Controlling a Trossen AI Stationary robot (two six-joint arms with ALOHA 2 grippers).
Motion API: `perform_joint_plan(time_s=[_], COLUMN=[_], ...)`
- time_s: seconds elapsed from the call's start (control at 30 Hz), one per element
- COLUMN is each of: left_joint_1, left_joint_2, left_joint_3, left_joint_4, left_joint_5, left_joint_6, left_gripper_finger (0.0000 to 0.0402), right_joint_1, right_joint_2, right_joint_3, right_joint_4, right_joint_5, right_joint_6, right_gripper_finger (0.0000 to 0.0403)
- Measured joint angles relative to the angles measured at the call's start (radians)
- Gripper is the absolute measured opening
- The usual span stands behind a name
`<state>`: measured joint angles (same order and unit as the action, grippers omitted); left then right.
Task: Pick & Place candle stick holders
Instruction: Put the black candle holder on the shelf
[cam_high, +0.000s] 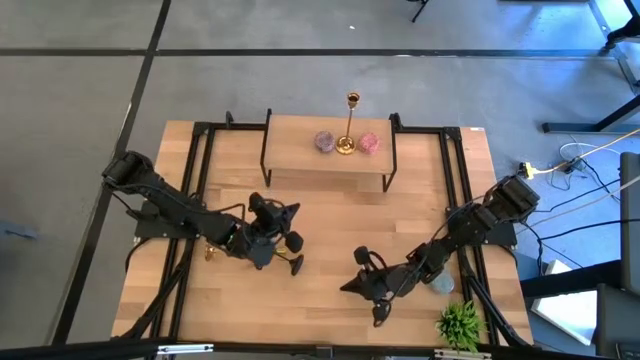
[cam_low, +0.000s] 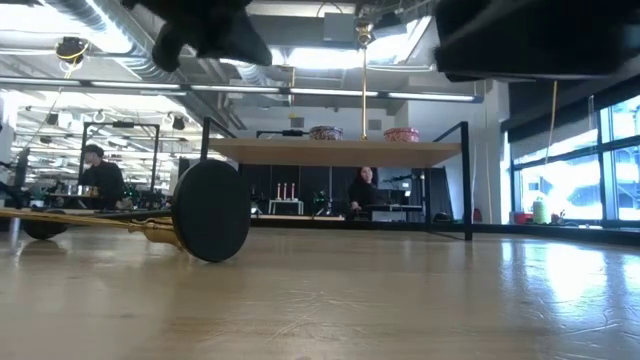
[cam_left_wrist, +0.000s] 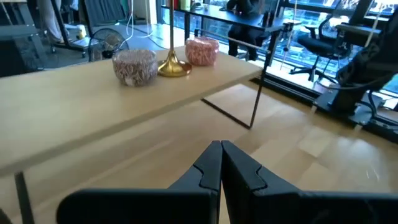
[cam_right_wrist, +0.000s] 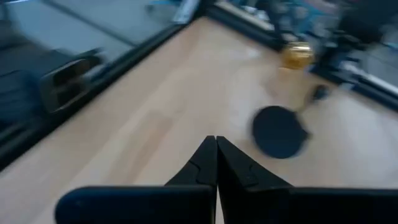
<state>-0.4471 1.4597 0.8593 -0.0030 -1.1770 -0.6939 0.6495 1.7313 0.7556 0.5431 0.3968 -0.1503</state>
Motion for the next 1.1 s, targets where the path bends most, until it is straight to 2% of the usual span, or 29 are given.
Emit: perform_joint_plan(time_s=[0.27,0.4,0.53,0.6,0.73,0.83,0.9,0.97,1.03,1.1], left_joint_1=[-0.069,-0.072,-0.051,-0.038,-0.009,0.018,0.056,0.102,0.154,0.203], left_joint_2=[-0.03,-0.058,-0.06,-0.06,-0.06,-0.06,-0.06,-0.06,-0.06,-0.06], left_joint_3=[-0.086,-0.105,-0.11,-0.11,-0.11,-0.11,-0.11,-0.11,-0.11,-0.11], left_joint_4=[-0.001,0.0,0.0,-0.001,-0.004,-0.005,-0.008,-0.008,-0.005,0.002], left_joint_5=[-0.025,-0.043,-0.121,-0.131,-0.108,-0.101,-0.048,0.068,0.205,0.306], left_joint_6=[-0.092,-0.058,-0.009,0.014,0.087,0.132,0.147,0.157,0.181,0.2], left_gripper_finger=[0.0002,0.0002,0.0002,0.0002,0.0002,0.0002,0.0002,0.0002,0.0002,0.0002], right_joint_1=[-0.082,-0.162,-0.251,-0.28,-0.319,-0.364,-0.402,-0.435,-0.463,-0.484], right_joint_2=[0.0,0.0,0.0,0.0,-0.002,-0.018,-0.02,-0.019,-0.02,-0.02], right_joint_3=[0.069,0.122,0.137,0.137,0.137,0.138,0.139,0.138,0.138,0.138], right_joint_4=[0.001,-0.001,-0.006,-0.021,-0.004,0.017,0.018,0.019,0.013,-0.011], right_joint_5=[0.27,0.284,0.151,0.079,-0.05,-0.255,-0.41,-0.537,-0.611,-0.635], right_joint_6=[-0.041,0.0,0.17,0.188,0.056,-0.022,-0.024,-0.01,0.005,0.014], right_gripper_finger=[0.0,0.0,0.0,0.0,0.0,0.0,0.0,0.0,0.0,0.0])
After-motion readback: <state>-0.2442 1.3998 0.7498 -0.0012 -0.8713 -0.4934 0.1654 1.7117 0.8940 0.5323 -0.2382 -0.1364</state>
